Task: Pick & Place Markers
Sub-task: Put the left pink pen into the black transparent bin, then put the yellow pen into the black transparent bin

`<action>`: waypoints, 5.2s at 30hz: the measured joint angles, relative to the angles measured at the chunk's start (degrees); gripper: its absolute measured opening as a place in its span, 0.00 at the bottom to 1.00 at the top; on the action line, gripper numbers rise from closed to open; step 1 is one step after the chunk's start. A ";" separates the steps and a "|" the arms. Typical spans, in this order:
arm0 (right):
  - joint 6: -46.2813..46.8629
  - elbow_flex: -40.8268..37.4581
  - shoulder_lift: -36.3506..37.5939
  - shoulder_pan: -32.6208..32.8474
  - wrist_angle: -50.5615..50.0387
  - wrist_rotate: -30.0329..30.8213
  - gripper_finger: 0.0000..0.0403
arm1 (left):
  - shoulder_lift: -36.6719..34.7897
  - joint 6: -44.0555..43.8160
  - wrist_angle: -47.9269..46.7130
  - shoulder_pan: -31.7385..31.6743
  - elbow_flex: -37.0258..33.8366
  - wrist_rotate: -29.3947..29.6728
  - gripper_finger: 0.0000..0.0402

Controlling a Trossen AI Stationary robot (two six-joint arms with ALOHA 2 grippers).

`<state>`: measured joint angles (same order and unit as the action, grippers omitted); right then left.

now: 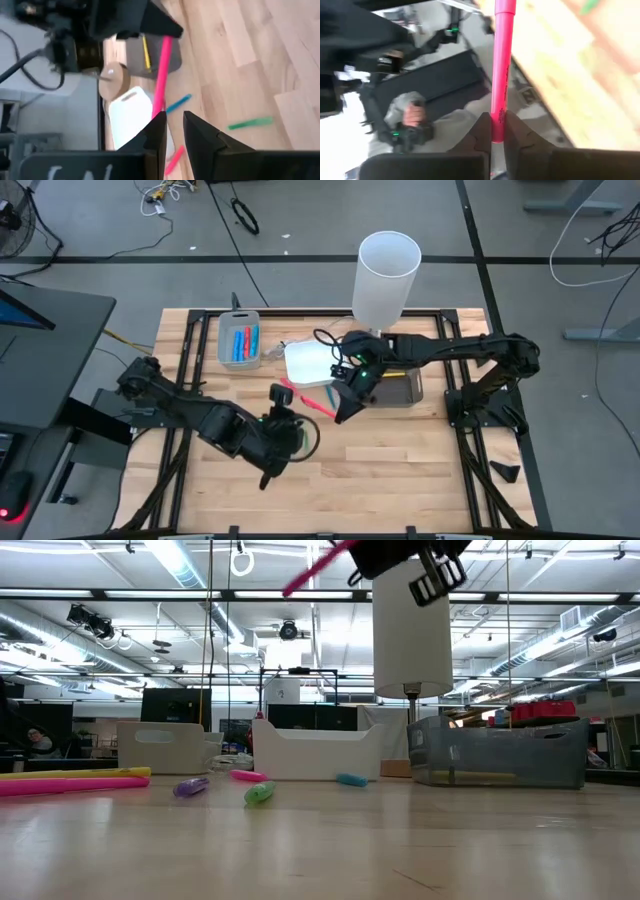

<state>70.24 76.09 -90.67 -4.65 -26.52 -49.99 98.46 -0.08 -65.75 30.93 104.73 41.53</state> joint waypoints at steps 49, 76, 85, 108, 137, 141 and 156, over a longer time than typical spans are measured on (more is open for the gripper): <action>-84.46 -0.02 9.20 -10.87 -51.07 39.53 0.03 | 0.01 -14.27 -4.70 -6.72 0.00 -12.95 0.18; -90.71 -15.93 14.75 -20.78 -43.52 41.20 0.03 | 0.01 -10.84 -4.31 -7.74 0.00 -13.39 0.18; -90.14 -25.66 14.72 -20.78 -34.92 41.22 0.03 | 0.01 -10.86 -4.31 -8.01 0.00 -14.01 0.18; -88.98 -29.53 14.70 -20.78 -30.00 44.72 0.41 | 0.03 -10.86 -4.34 -7.99 0.00 -13.98 0.18; -60.00 -15.61 24.80 -2.92 -4.95 38.83 0.42 | 0.03 -11.57 -5.01 -8.00 -0.02 -8.09 0.18; -58.54 -15.61 24.90 4.03 5.26 45.64 0.42 | 0.03 -11.27 -5.03 -7.99 -0.02 -7.59 0.18; -59.94 -15.52 21.40 20.46 23.84 64.01 0.42 | 0.03 -17.30 -7.64 -7.95 -0.02 -14.71 0.18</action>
<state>10.30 60.58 -69.27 15.81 -2.69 14.02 98.50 -17.38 -73.39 22.98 104.71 26.83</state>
